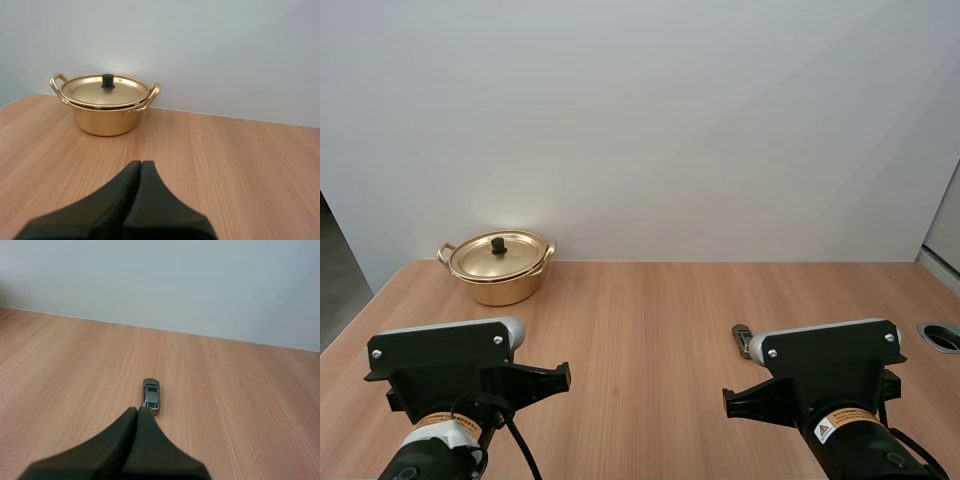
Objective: Open the pot, put the car inside, and close it
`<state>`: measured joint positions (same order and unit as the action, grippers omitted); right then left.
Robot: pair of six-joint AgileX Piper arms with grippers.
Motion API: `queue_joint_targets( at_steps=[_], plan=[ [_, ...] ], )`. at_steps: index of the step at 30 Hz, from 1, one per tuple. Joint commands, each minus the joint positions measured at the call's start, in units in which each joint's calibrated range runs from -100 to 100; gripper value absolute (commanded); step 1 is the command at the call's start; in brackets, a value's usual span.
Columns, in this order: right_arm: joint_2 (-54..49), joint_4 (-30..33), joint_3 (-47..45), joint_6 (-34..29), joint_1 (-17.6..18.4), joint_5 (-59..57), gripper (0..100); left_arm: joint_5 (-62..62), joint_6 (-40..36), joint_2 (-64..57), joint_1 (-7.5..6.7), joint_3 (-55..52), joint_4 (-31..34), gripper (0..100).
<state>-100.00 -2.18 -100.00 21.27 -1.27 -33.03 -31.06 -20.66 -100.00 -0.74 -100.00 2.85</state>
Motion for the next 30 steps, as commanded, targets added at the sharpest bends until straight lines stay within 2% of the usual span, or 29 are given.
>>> queue_joint_targets(
  at_steps=[1,19,21,23,26,28,30],
  plan=[
    [0.0,0.0,0.0,0.0,0.0,0.1,0,0.1,0.0,0.0,0.00,0.0,0.0,0],
    [0.0,0.5,0.0,0.0,0.0,-0.3,0,0.1,0.0,0.0,0.00,0.0,0.0,0],
    [0.0,3.1,0.0,0.0,0.0,-0.7,0,0.1,0.0,0.0,0.00,0.0,0.1,0],
    [0.0,7.0,0.1,0.0,0.0,-0.7,0,1.1,1.1,0.0,0.00,0.0,2.6,0],
    [0.0,12.0,4.3,0.0,0.0,-0.7,0,12.6,4.0,0.0,0.00,2.2,8.0,0],
    [0.0,14.5,8.2,0.0,0.0,-0.5,0,18.6,6.5,0.0,0.00,5.9,14.4,0],
    [0.0,16.5,13.5,0.0,0.0,0.2,0,15.8,9.6,0.0,0.00,10.5,23.6,0]
  ],
)
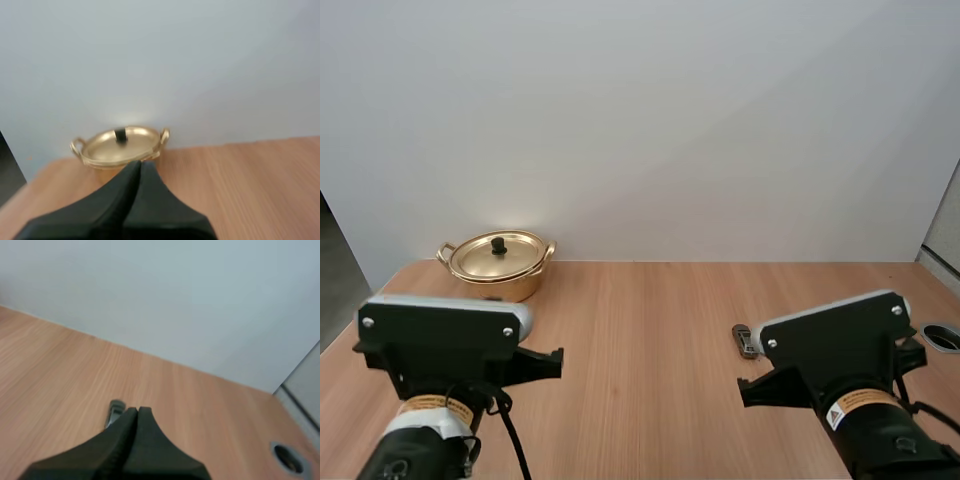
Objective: Open the pot, put the car inside, and close it
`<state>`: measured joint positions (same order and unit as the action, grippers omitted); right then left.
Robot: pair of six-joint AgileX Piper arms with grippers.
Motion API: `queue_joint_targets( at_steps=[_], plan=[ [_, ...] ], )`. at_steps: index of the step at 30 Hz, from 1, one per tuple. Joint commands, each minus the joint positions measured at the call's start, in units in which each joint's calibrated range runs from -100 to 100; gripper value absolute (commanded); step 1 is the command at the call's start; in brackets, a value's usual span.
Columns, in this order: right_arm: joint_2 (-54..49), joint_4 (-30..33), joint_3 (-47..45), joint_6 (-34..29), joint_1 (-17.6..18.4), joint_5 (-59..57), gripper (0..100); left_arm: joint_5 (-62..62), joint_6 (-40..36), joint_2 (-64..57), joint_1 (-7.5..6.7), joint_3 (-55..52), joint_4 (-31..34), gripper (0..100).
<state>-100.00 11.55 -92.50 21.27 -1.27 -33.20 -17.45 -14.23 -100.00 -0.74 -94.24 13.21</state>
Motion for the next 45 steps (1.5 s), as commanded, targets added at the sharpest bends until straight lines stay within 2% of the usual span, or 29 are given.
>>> queue_joint_targets(
  at_steps=[1,4,7,12,14,16,18,22,26,31,38,45],
  plan=[
    [0.0,3.7,8.2,0.0,0.0,1.2,0,-1.4,3.5,0.0,0.00,7.5,15.9,0],
    [0.0,4.6,17.1,0.0,0.0,1.6,0,-10.9,3.5,0.0,0.00,14.4,17.2,0],
    [0.0,4.1,24.5,-0.6,0.0,-1.3,0,-18.1,2.2,0.0,0.00,19.0,15.7,0],
    [0.0,-1.2,34.0,-2.8,0.0,-12.5,0,-16.0,1.9,0.0,0.00,21.3,16.7,0],
    [0.0,-3.8,35.7,-2.8,0.0,-13.0,0,-14.0,-2.0,0.0,0.00,21.7,16.7,0],
    [0.0,-5.1,35.9,-2.6,0.0,-12.8,0,-12.8,-5.8,1.4,0.08,21.8,17.3,0],
    [0.0,-5.3,35.9,-2.6,0.0,-14.4,0,-12.6,-6.3,6.0,0.70,22.1,18.0,0],
    [0.0,-5.9,35.8,-2.6,0.0,-24.3,0,-14.8,-8.9,18.2,2.18,25.4,18.3,0],
    [0.0,-6.2,35.8,-2.6,0.0,-36.7,0,-15.2,-12.0,33.8,3.86,34.2,16.5,0],
    [0.0,-7.9,35.8,-1.0,0.0,-43.4,0,-17.8,-12.0,51.1,4.23,47.4,15.1,0],
    [0.0,-12.8,35.5,3.1,0.0,-50.6,0,-29.0,-5.0,69.9,4.48,63.6,15.3,0],
    [0.0,-13.9,35.5,4.0,0.0,-55.6,0,-38.0,1.6,79.4,4.48,73.0,14.0,0]
  ],
)
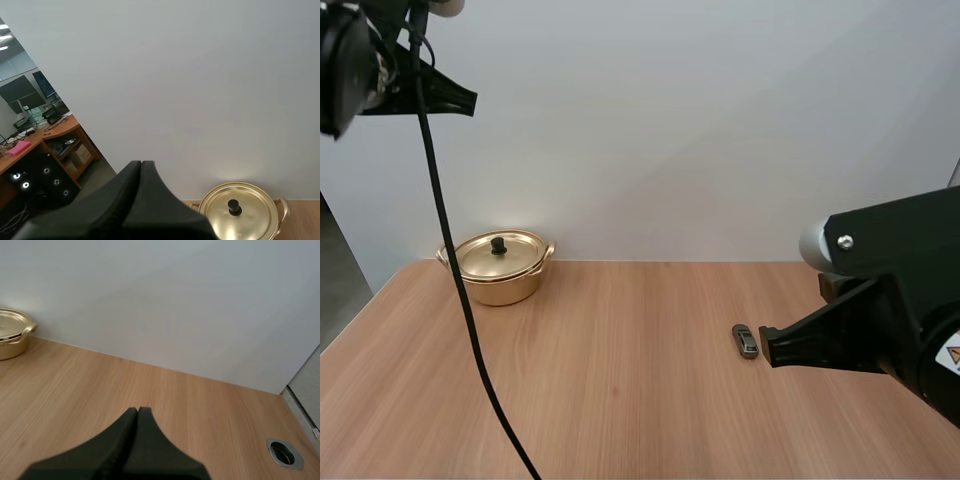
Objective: Open the pot, put the car inside, and close it
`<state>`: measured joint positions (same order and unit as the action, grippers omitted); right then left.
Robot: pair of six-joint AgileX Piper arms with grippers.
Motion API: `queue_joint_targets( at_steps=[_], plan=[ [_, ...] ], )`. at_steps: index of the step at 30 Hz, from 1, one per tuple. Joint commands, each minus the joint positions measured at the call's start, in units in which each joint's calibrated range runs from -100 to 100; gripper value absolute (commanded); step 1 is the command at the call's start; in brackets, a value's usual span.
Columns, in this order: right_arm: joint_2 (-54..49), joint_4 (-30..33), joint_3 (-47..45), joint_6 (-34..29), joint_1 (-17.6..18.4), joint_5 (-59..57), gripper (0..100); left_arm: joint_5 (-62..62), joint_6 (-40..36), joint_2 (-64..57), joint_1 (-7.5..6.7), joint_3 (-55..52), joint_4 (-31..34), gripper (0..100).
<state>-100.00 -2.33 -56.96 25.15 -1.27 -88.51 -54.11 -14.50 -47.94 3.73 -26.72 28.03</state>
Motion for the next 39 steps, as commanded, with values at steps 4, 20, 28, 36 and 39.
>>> queue_joint_targets(
  at_steps=[4,20,28,36,39],
  plan=[
    [0.0,0.0,-0.1,0.1,0.0,-0.8,0,-3.4,9.1,30.7,0.01,8.5,-8.1,0],
    [0.0,-0.2,-0.1,1.3,-1.3,-2.6,0,-4.3,20.6,40.3,0.01,12.5,-13.6,0],
    [0.0,-3.4,-0.1,1.3,-2.7,-2.8,0,-1.5,19.9,40.7,0.01,12.5,-13.6,32],
    [0.0,-3.3,-0.1,1.6,-3.9,-3.9,0,-1.3,9.4,41.8,0.56,12.5,-14.5,92],
    [0.0,-3.0,-0.1,2.6,-4.0,-6.1,0,-0.9,7.3,43.0,2.15,12.6,-17.4,93]
  ],
)
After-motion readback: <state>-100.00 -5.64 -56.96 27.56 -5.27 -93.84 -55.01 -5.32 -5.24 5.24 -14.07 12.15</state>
